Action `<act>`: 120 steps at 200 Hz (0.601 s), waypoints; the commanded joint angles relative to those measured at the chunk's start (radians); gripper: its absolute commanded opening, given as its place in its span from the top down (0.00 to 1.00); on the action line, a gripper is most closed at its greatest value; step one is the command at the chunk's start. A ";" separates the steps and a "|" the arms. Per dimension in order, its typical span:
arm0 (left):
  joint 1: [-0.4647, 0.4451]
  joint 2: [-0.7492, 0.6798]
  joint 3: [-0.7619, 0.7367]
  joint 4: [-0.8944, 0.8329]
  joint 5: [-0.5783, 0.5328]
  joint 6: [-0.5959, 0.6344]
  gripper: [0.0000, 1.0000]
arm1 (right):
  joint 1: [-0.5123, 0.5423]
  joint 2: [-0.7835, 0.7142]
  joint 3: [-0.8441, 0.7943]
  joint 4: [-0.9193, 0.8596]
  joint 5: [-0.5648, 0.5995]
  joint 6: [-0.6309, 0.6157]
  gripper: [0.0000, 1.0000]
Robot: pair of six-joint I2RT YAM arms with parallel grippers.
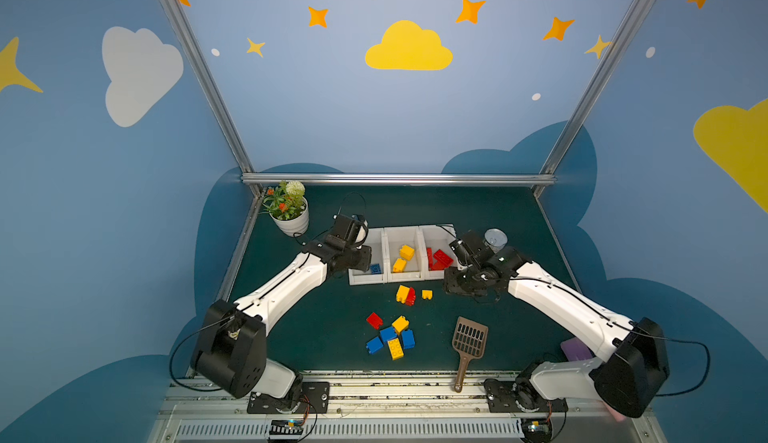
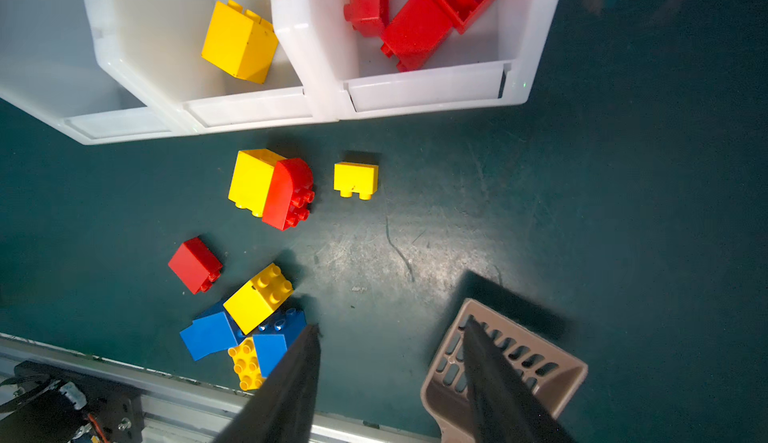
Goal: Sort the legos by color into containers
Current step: 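Carry the blue brick with the left gripper into the nearest compartment and release, then lower the right gripper onto a yellow brick in the pile while the left arm withdraws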
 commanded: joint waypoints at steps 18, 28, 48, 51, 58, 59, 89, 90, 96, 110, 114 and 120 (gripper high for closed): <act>0.034 0.124 0.075 -0.013 0.042 -0.001 0.75 | -0.005 -0.026 -0.014 -0.001 0.014 0.010 0.44; 0.040 0.138 0.082 -0.012 0.051 -0.005 0.70 | -0.005 -0.028 -0.018 -0.003 0.013 0.011 0.43; 0.043 0.132 0.076 0.008 0.067 -0.021 0.57 | -0.005 -0.035 -0.025 -0.008 0.013 0.012 0.41; 0.043 0.129 0.072 0.010 0.068 -0.024 0.56 | -0.004 -0.035 -0.026 -0.008 0.011 0.011 0.41; 0.043 0.121 0.067 0.016 0.071 -0.032 0.52 | -0.005 -0.037 -0.028 -0.008 0.009 0.011 0.41; 0.043 0.119 0.066 0.017 0.072 -0.032 0.51 | -0.005 -0.038 -0.028 -0.008 0.009 0.011 0.41; 0.043 0.051 0.028 0.030 0.101 -0.049 0.45 | -0.005 -0.044 -0.047 0.000 -0.008 0.013 0.41; 0.044 0.048 0.026 0.031 0.101 -0.050 0.45 | -0.005 -0.043 -0.047 0.001 -0.008 0.013 0.41; 0.044 0.029 0.011 0.038 0.110 -0.057 0.45 | -0.003 -0.045 -0.052 0.005 -0.015 0.011 0.41; 0.041 -0.020 -0.031 0.054 0.132 -0.069 0.43 | -0.002 -0.038 -0.060 0.020 -0.044 0.004 0.41; 0.043 -0.034 -0.046 0.059 0.137 -0.074 0.42 | 0.001 -0.035 -0.062 0.025 -0.052 0.002 0.41; 0.043 -0.057 -0.066 0.067 0.143 -0.083 0.41 | 0.005 -0.027 -0.065 0.032 -0.062 0.002 0.41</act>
